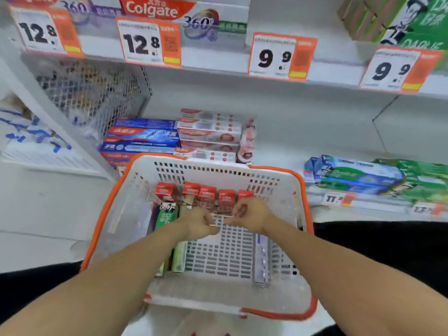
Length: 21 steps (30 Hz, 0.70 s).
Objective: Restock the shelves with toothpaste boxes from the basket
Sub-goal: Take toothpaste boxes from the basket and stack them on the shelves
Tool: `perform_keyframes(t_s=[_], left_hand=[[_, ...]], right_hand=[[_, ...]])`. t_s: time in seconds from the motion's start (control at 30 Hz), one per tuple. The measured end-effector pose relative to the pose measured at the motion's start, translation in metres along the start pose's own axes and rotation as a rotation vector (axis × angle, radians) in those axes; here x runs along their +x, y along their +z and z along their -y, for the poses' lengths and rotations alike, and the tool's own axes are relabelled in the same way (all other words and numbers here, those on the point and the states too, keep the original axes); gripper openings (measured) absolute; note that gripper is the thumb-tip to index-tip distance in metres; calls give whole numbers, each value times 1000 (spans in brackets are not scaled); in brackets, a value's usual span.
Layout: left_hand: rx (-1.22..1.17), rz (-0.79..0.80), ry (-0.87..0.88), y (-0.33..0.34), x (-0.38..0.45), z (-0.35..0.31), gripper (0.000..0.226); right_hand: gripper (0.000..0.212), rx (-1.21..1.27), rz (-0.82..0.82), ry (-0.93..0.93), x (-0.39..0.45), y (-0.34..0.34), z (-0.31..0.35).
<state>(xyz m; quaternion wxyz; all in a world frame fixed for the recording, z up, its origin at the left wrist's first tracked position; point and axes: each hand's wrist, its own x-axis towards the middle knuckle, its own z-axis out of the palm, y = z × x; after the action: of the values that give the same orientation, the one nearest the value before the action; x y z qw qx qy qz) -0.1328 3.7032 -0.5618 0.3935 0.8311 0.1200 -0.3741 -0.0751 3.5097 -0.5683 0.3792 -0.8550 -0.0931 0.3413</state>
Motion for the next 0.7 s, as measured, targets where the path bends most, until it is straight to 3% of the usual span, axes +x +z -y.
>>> perform_keyframes(t_s=[0.1, 0.17, 0.2, 0.27, 0.37, 0.43, 0.53, 0.6, 0.7], left_hand=[[-121, 2, -16, 37, 24, 23, 15], [-196, 16, -57, 57, 32, 25, 25], [-221, 25, -74, 65, 36, 26, 28], [-247, 52, -101, 78, 41, 27, 32], [-309, 98, -159, 91, 48, 34, 35], [-365, 85, -179, 87, 49, 34, 36], [-423, 38, -237, 74, 55, 35, 54], [-488, 50, -281, 64, 56, 34, 71], [-655, 82, -303, 51, 52, 29, 82]], right_hand=[[34, 39, -145, 179, -7, 17, -59], [34, -240, -99, 306, -13, 26, -83], [47, -353, -99, 350, -14, 32, -94], [80, -334, -103, 435, -13, 43, -100], [105, -270, -151, 492, -6, 60, -105], [103, -148, -183, 497, 1, 64, -116], [79, 213, -183, 504, 8, 46, -109], [57, 378, 17, 575, 4, 23, -83], [50, 401, 453, 515, -5, -6, -49]])
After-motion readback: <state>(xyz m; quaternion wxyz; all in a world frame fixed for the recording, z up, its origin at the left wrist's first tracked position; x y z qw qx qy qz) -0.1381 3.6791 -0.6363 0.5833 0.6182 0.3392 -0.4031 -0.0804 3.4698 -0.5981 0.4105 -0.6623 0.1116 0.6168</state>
